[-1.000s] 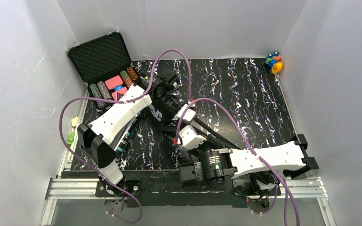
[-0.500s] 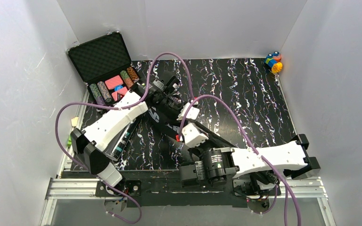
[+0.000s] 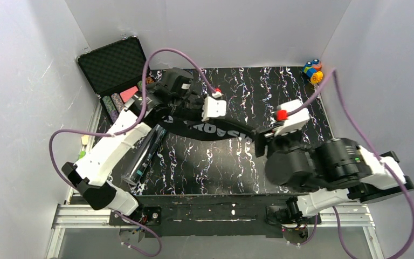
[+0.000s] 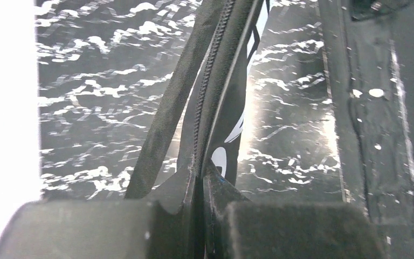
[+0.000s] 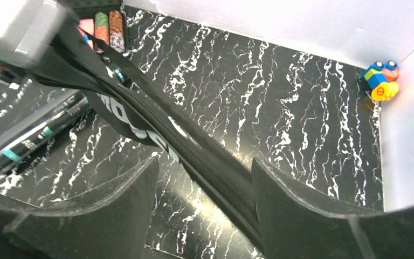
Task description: Pack up the badminton gear
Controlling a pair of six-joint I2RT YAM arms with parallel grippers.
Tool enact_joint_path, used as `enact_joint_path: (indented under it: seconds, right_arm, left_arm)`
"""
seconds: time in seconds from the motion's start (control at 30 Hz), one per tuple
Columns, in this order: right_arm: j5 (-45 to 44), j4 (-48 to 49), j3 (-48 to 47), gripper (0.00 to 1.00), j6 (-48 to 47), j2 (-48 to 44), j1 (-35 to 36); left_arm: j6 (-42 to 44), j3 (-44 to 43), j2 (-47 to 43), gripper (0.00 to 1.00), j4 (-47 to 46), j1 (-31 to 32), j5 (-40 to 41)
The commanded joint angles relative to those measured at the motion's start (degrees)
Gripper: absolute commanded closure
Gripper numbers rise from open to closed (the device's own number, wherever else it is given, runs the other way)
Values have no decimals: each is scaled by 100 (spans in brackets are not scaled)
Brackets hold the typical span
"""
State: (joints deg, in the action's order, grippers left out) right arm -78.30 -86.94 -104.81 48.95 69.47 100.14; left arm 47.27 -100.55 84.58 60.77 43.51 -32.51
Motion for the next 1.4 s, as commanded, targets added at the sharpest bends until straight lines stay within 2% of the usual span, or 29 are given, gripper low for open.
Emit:
enact_joint_path:
  seconds: [0.0, 0.1, 0.17, 0.23, 0.37, 0.47, 0.57, 0.7, 0.87, 0.93, 1.07, 1.27, 1.37]
  right_arm:
    - [-330, 1863, 483, 25, -1459, -818, 401]
    - [-339, 3871, 1416, 20, -2689, -1545, 400]
    - [-343, 4980, 1960, 19, -3131, -1939, 401]
    - [-431, 5431, 2330, 18, -3293, -2188, 399]
    - [-332, 5689, 2698, 17, -3069, -2375, 290]
    - [508, 5372, 2747, 16, -2518, -2211, -464]
    - [1771, 4444, 2075, 15, -1727, -1500, -1815]
    - [3266, 3961, 1201, 14, -1379, -666, -3055]
    - [5455, 4058, 1502, 13, -785, -980, -4505]
    - [5941, 3999, 1851, 13, -445, -1197, -4788]
    - [6024, 3951, 2650, 13, -83, -1799, -4827]
    - [4974, 3321, 3218, 13, 352, -2701, -4879]
    - [4507, 3092, 3395, 24, 569, -3140, -4890]
  left_arm:
    - [-75, -551, -768, 100, -569, -1, 547]
    - [228, -146, -1133, 100, -911, -4, 1295]
    - [407, 221, -1415, 100, -1001, -9, 1734]
    - [573, 733, -1759, 100, -1153, -8, 2164]
    - [499, 1723, -2498, 100, -1586, -8, 2676]
    - [552, 2448, -3002, 100, -1878, -5, 3002]
    - [694, 2960, -3354, 100, -2087, -7, 3388]
    - [659, 3121, -3423, 100, -2158, -4, 3670]
    - [343, 3205, -3440, 100, -2048, -8, 3593]
    - [293, 3300, -3483, 100, -2033, -4, 3614]
    - [219, 3482, -3573, 100, -1993, -8, 3674]
    - [37, 3559, -3617, 100, -1937, -1, 3675]
    - [-17, 3514, -3623, 100, -1844, -8, 3610]
